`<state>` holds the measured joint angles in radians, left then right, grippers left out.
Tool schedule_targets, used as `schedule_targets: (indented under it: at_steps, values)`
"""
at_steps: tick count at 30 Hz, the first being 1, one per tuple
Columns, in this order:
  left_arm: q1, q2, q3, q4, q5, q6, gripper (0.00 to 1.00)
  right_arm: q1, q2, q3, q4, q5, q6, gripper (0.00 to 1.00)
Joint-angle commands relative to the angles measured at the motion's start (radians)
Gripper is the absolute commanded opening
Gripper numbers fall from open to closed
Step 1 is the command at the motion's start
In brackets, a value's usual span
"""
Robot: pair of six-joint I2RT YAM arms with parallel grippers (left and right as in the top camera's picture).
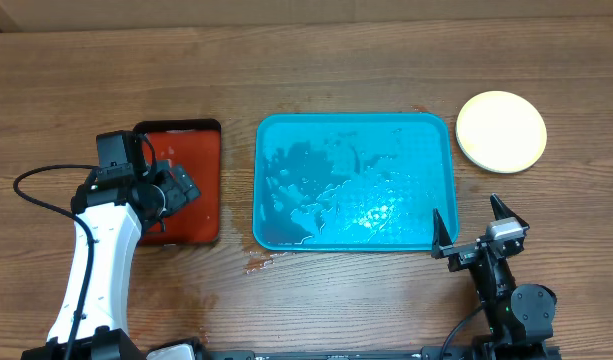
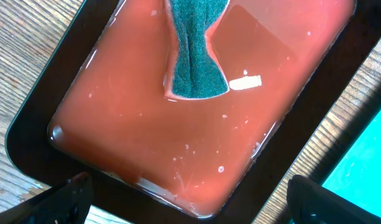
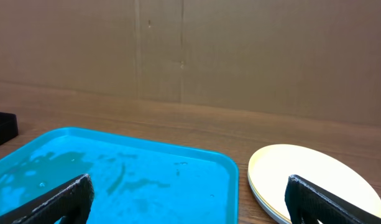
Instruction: Clean dirty plates on tray and stack at the side
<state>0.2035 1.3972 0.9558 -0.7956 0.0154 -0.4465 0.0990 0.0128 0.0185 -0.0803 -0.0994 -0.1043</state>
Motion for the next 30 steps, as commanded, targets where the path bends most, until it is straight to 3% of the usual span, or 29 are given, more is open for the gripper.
schedule_targets:
  at_steps: [1,20,25,30]
  values:
    - [-0.001,0.008,-0.003,0.000,0.000,-0.014,1.00,0.005,-0.010,-0.011,0.004,0.010,0.007,1.00]
    - [-0.001,0.008,-0.003,-0.007,0.000,-0.008,0.99,0.005,-0.010,-0.011,0.004,0.009,0.007,1.00]
    - [-0.010,-0.020,-0.010,-0.005,0.011,0.074,1.00,0.005,-0.010,-0.011,0.004,0.009,0.007,1.00]
    - [-0.119,-0.238,-0.165,0.192,0.011,0.214,0.99,0.005,-0.010,-0.011,0.004,0.009,0.007,1.00]
